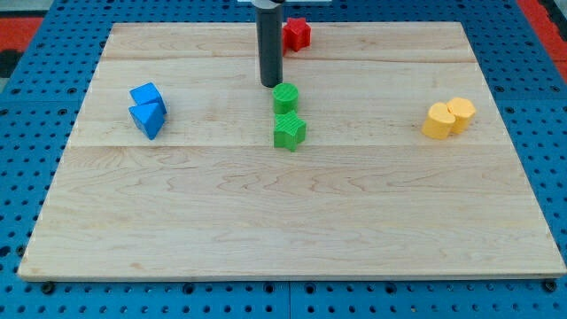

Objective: Place the green blocks at the center of the board

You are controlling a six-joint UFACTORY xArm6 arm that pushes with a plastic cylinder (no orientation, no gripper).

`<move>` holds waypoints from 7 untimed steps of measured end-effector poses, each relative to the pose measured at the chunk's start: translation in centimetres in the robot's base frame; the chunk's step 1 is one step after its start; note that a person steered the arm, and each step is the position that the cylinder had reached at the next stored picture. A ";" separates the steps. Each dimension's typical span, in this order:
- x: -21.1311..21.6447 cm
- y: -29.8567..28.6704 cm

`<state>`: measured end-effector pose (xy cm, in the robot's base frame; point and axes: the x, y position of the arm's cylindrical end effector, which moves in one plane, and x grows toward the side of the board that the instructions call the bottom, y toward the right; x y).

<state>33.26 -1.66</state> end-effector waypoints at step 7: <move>2.9 -0.5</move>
